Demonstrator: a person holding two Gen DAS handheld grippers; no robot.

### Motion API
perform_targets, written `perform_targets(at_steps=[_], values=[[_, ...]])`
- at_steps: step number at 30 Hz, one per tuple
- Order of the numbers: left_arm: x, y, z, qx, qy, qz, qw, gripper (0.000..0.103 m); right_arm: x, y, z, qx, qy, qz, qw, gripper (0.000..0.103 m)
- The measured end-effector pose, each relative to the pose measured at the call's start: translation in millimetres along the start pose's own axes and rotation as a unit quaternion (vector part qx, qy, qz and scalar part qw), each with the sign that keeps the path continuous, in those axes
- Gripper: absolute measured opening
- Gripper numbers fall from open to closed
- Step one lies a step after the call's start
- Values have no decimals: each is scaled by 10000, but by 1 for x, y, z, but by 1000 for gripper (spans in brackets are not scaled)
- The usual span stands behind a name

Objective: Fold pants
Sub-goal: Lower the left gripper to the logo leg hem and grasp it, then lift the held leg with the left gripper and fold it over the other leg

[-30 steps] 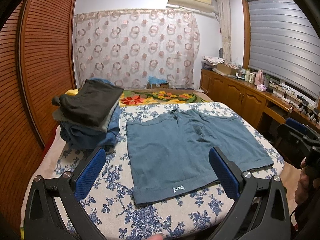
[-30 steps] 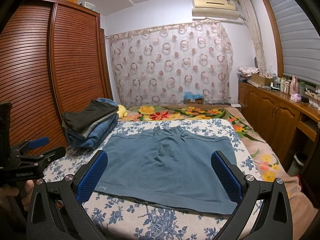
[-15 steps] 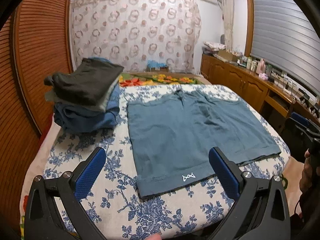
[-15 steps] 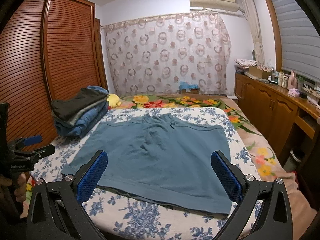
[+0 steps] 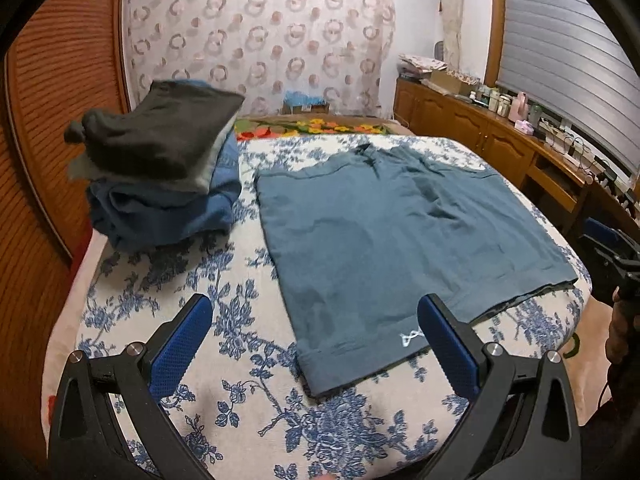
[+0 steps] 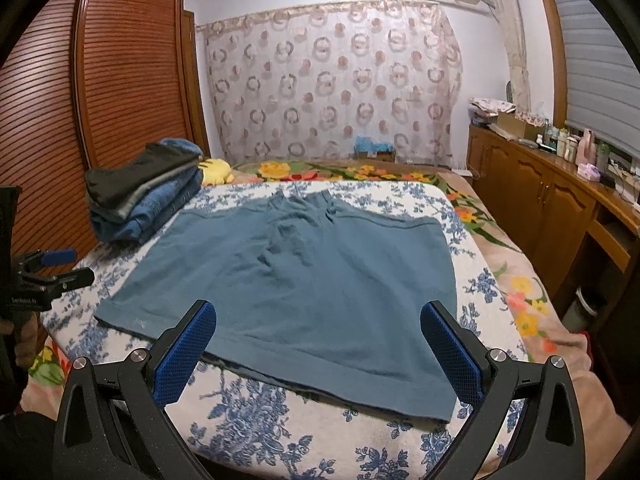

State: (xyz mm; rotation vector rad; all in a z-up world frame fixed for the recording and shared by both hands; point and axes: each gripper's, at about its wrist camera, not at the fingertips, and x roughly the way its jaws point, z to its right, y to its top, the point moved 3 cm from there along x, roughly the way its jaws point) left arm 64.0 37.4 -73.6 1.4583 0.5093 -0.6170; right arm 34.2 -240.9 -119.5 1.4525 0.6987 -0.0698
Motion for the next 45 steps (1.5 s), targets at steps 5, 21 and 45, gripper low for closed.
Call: perform_targets(at_steps=[5, 21, 45], values=[[15, -12, -7, -90, -49, -247, 9996, 100, 3, -7, 4, 83, 46, -191, 9998, 101], [24, -36, -7, -268, -432, -504, 9974, 61, -18, -8, 3, 78, 95, -450, 9989, 99], [-8, 2, 21, 2, -908, -24, 9959, 10, -4, 8, 9, -1, 204, -588, 9981, 82]])
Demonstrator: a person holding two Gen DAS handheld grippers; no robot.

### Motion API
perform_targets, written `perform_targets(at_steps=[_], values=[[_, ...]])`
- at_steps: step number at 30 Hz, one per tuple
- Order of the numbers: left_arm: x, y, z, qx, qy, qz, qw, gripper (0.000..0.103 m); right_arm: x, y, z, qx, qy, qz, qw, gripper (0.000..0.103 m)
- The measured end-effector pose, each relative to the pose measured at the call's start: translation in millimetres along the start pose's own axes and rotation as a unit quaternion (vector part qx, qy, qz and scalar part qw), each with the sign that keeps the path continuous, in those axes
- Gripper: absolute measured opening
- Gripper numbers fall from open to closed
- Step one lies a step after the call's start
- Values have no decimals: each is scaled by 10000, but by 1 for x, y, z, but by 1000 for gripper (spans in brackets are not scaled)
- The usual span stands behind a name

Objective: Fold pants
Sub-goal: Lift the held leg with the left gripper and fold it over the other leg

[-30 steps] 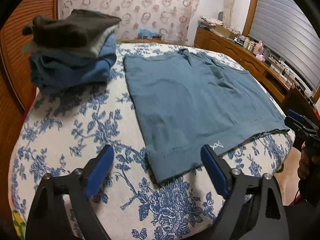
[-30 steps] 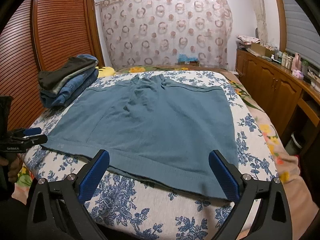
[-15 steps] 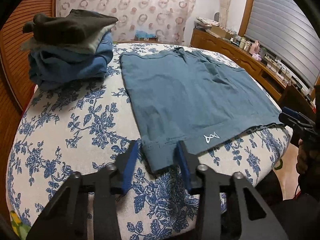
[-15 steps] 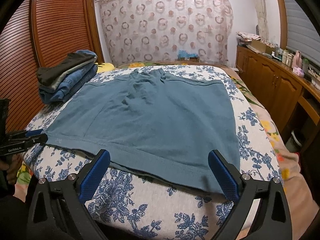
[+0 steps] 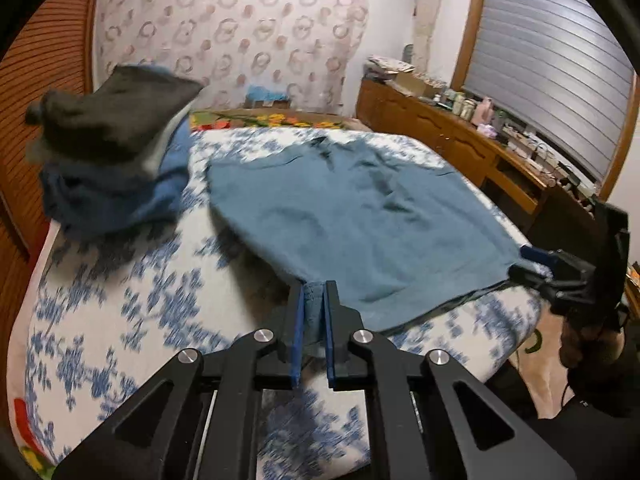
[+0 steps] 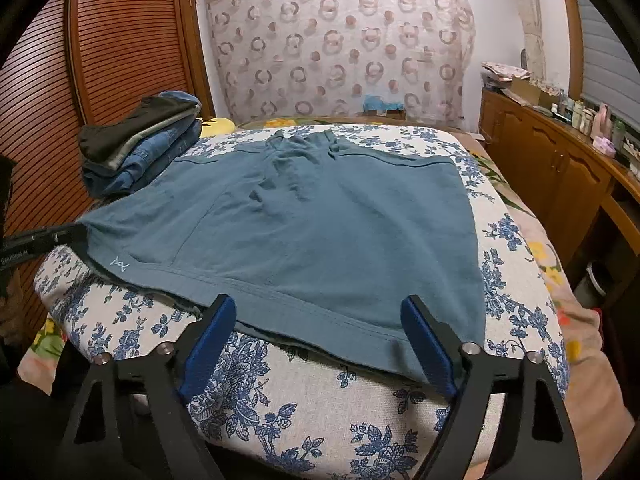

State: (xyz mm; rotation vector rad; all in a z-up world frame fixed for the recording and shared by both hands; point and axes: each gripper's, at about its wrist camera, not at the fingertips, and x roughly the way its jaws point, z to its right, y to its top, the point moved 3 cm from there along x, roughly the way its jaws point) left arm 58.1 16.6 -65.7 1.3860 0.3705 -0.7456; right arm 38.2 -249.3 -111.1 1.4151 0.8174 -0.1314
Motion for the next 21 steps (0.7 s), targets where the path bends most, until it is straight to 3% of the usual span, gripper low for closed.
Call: perform_targets(at_steps=[5, 21], values=[[5, 25, 19, 241, -146, 105, 9995, 10, 0, 1, 3, 26, 12, 30, 10000, 76], [33, 81, 92, 823, -812, 106, 9932, 10, -5, 5, 16, 163, -56, 108, 9998, 75]])
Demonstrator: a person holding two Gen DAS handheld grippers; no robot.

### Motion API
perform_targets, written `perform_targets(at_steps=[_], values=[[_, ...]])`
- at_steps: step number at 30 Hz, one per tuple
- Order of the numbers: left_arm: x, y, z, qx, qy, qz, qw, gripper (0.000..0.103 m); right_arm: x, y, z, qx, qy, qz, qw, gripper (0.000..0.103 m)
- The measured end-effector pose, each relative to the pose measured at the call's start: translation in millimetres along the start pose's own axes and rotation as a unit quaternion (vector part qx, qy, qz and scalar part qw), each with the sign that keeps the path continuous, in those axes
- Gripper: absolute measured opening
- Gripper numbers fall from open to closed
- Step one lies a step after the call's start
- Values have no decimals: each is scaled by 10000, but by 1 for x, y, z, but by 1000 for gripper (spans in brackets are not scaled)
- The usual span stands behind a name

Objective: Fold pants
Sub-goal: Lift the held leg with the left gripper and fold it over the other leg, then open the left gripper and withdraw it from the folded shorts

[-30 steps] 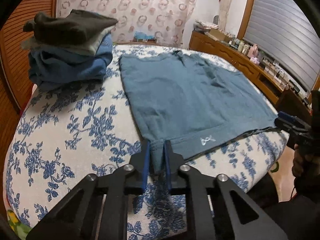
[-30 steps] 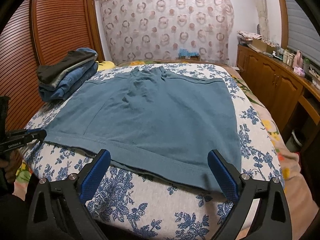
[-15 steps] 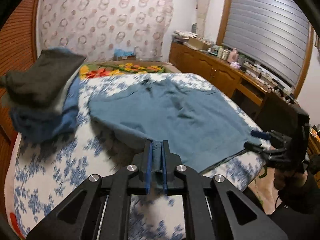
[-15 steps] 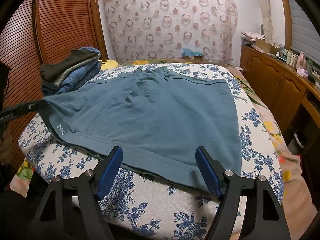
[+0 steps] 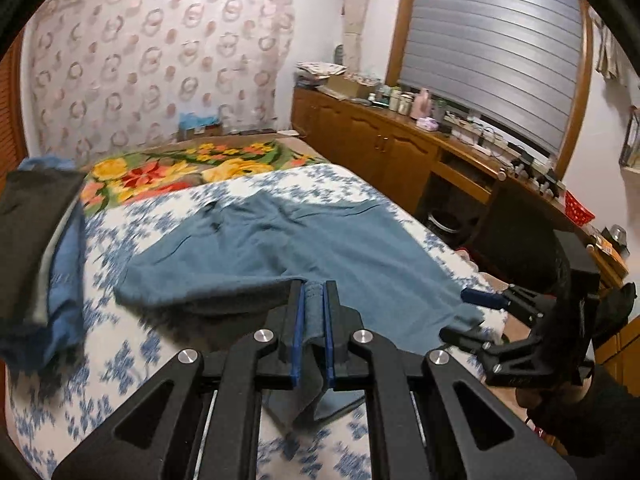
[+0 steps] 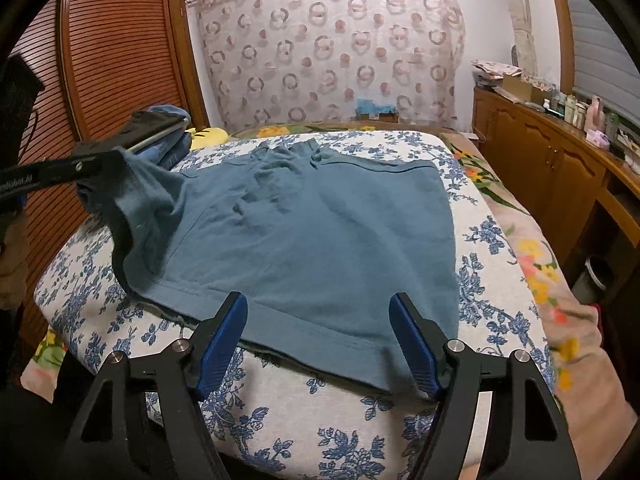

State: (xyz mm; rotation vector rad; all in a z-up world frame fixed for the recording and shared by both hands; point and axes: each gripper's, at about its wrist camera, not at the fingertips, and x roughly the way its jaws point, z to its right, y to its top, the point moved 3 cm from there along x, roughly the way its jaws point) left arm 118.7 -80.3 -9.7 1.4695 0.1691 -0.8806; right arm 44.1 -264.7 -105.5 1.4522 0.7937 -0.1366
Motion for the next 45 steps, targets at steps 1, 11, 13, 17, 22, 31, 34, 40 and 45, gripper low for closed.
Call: perform_targets(at_steps=[1, 11, 13, 17, 22, 31, 34, 40, 45], values=[[1, 2, 4, 19, -31, 0, 10000, 10, -1, 0, 1, 4, 0, 12, 10000, 75], [19, 1, 27, 324, -132, -202, 9992, 10, -2, 0, 6, 89, 30, 92, 9999, 75], [18, 0, 27, 250, -153, -212, 9993, 16, 0, -1, 7, 117, 29, 81, 9999, 75], [11, 0, 20, 145, -137, -109, 9997, 48, 2, -1, 9, 147, 21, 47, 9999, 75], [1, -5, 8, 28, -55, -40, 10000, 80, 2, 1, 8, 151, 17, 62, 9999, 75], [11, -45, -32, -241, 476, -379, 9979, 80, 5, 10, -1, 33, 271, 76, 9996, 54], [16, -60, -42, -342, 616, -554, 9960, 80, 10, 15, -6, 6, 403, 63, 9992, 47], [27, -82, -42, -204, 816, -808, 9932, 80, 23, 24, -22, -189, 602, -30, 9980, 43], [28, -88, -43, -354, 736, -819, 9933, 80, 37, 27, -28, -246, 730, -195, 9968, 43]])
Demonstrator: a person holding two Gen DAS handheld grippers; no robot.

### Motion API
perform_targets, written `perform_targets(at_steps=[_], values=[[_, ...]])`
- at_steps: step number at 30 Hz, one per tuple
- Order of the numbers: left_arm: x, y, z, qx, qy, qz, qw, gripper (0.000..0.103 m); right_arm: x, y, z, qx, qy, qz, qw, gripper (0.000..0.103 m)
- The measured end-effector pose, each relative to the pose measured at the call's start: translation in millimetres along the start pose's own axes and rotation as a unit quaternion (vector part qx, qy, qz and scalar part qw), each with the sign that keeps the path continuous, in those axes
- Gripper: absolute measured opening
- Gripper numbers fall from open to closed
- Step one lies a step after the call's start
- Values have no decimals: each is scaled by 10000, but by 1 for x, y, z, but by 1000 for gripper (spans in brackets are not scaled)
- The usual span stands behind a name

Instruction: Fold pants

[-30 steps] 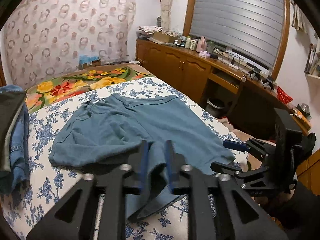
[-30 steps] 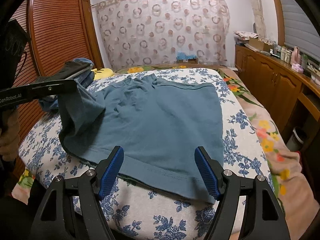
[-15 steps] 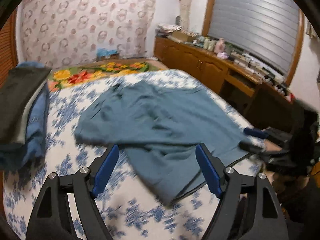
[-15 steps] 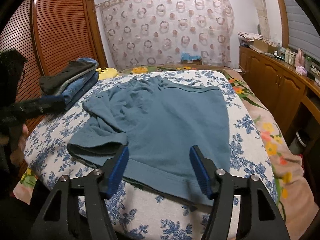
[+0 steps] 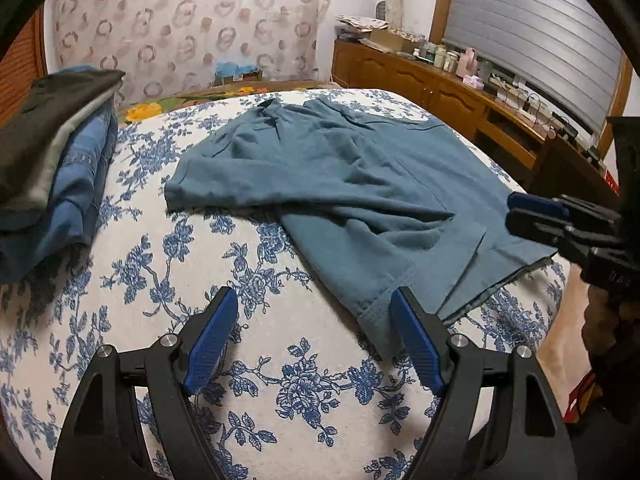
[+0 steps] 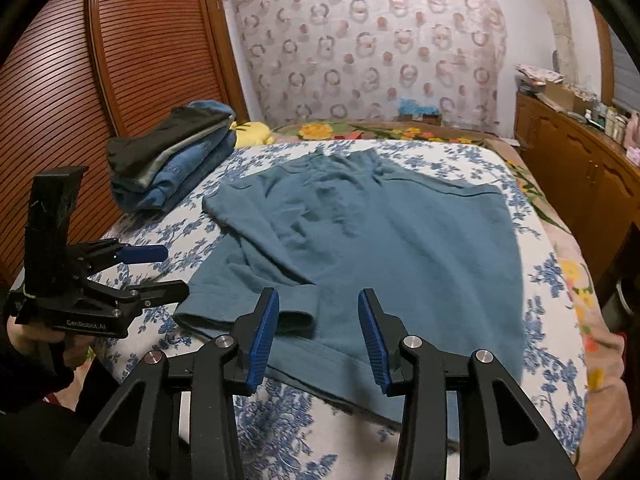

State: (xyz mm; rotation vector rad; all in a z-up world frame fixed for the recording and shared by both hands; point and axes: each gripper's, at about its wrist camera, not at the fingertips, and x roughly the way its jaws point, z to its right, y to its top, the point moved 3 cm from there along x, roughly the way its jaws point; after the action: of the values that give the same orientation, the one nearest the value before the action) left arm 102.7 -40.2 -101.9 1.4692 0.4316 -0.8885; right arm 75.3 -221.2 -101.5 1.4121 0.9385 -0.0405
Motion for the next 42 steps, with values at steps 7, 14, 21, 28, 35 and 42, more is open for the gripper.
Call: perform_targets(at_steps=[7, 14, 21, 28, 35, 42], values=[[3, -8, -6, -239, -167, -112, 9995, 80, 22, 3, -3, 8, 176, -285, 9994, 43], [1, -10, -4, -244, -176, -31, 9995, 80, 42, 6, -5, 15, 289, -543, 9981, 39], [-4, -10, -6, -342, -138, 54, 9993, 80, 32, 11, -17, -215, 438, -236, 9985, 7], [-17, 1, 4, -198, -155, 180, 9995, 80, 5, 13, -20, -337, 272, 213, 9988, 5], [-24, 13, 12, -113, -172, 299, 9993, 80, -27, 11, -20, -388, 87, 586, 9975, 4], [-28, 21, 20, -60, -194, 435, 9988, 80, -54, 1, -13, -326, -61, 788, 9963, 4]])
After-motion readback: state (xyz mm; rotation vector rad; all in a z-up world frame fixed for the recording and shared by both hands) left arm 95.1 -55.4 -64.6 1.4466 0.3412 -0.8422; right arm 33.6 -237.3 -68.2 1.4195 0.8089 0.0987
